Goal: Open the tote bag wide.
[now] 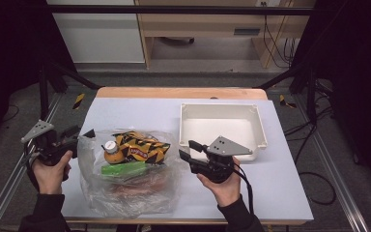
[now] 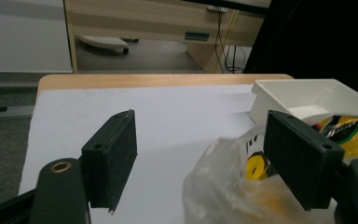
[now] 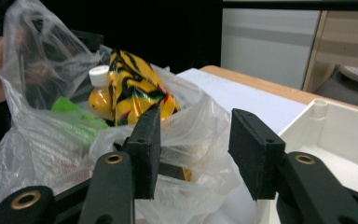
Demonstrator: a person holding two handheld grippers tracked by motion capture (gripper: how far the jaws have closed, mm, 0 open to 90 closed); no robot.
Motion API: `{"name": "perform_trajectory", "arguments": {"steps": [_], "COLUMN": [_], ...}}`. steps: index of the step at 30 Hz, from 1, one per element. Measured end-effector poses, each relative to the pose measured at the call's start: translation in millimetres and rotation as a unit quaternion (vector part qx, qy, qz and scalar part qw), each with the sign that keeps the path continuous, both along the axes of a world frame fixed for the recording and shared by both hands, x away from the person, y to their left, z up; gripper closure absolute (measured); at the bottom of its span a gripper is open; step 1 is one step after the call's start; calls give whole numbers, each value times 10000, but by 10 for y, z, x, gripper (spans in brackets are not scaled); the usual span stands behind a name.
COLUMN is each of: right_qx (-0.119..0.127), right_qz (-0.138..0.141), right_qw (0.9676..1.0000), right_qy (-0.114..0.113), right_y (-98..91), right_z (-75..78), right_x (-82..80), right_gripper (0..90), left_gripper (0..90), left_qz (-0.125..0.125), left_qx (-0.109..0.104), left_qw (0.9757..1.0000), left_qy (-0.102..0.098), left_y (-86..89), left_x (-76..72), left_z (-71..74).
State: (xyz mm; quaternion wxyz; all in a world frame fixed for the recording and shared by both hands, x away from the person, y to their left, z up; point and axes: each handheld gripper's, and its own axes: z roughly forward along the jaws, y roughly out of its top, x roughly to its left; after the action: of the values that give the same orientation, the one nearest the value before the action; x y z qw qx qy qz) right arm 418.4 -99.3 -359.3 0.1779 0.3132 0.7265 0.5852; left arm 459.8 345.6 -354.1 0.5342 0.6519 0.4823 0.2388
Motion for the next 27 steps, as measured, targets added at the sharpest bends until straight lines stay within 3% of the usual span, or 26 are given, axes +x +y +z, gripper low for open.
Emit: {"name": "perform_trajectory", "arguments": {"steps": [5,7,9,15,16,18,22,24,27], "right_qx": [70,98,123,192,183,148,35,-187,-260], "right_qz": [-74,-86,-52,128,164,181,305,385,437], "right_qw": [9999,9997,9997,9997,9996,9997,9995,9991,9986], "right_qy": [-122,-203,-202,-127,-124,-121,-106,18,151], "right_y": [-30,-54,-68,-70,-62,-50,47,120,141], "right_z": [128,189,218,240,248,258,244,139,45], "right_x": [3,-11,-37,-111,-120,-127,-143,-148,-151], "right_gripper": [518,503,486,421,410,403,393,415,454], "left_gripper": [247,247,250,260,262,263,264,314,358], "left_qz": [-31,-87,-70,-196,-253,-319,-533,-561,-524], "left_qx": [205,276,290,230,218,280,621,745,899], "left_qw": [9997,9991,9989,9972,9966,9964,9952,9948,9944], "left_qy": [-164,-305,-367,-681,-756,-740,-533,-411,-183], "left_y": [-115,-161,-177,-193,-205,-235,-351,-389,-394], "left_x": [97,72,41,-250,-362,-431,-555,-600,-649], "left_z": [269,411,450,576,600,597,494,401,233]}}
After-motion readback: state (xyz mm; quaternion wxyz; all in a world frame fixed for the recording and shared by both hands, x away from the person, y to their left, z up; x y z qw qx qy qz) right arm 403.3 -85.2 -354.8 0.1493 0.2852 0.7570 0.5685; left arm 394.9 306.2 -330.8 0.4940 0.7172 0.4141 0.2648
